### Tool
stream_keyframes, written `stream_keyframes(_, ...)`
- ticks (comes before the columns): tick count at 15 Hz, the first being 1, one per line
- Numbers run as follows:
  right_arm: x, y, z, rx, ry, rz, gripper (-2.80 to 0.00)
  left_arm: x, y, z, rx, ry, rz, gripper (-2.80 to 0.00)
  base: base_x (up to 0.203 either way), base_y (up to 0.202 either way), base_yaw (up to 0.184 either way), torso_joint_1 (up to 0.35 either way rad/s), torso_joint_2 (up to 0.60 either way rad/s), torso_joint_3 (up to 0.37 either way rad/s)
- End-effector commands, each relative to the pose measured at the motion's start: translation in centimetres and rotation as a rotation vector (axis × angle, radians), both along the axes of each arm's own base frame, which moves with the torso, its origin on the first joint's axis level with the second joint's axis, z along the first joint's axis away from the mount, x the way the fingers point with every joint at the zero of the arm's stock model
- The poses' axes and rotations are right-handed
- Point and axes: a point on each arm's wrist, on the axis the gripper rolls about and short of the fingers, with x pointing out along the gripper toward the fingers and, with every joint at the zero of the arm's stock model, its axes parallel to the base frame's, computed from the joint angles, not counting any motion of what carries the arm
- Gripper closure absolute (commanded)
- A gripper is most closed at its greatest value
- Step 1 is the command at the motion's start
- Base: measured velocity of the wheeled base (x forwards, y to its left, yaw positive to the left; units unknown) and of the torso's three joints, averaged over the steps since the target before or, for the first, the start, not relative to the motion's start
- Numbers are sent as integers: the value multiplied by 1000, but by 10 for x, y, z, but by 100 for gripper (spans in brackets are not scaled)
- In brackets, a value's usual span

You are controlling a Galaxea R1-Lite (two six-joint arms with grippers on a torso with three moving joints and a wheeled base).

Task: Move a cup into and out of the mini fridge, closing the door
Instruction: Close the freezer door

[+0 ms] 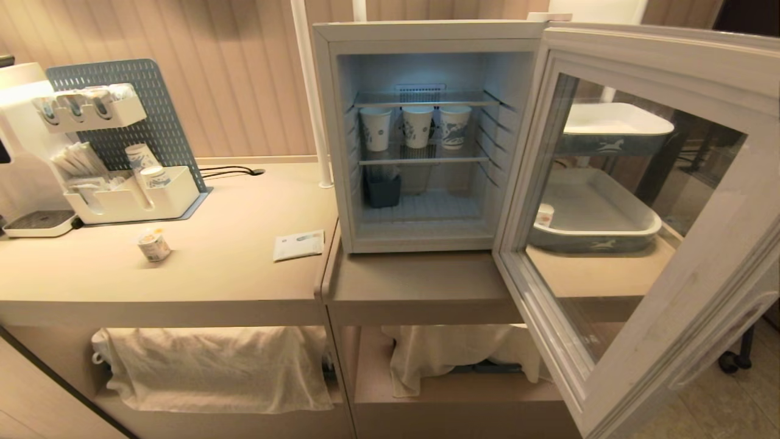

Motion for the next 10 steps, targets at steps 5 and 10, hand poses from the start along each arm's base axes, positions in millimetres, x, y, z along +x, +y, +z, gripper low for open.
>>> stream_keyframes(5,1,0,0,0,15,0,0,0,0,0,-3,1,2,0,0,-193,1,1,3,3)
stream_keyframes(10,6,1,52,109,57,71,0,0,0,0,-2,1,2,0,0,-115,0,1,1,1)
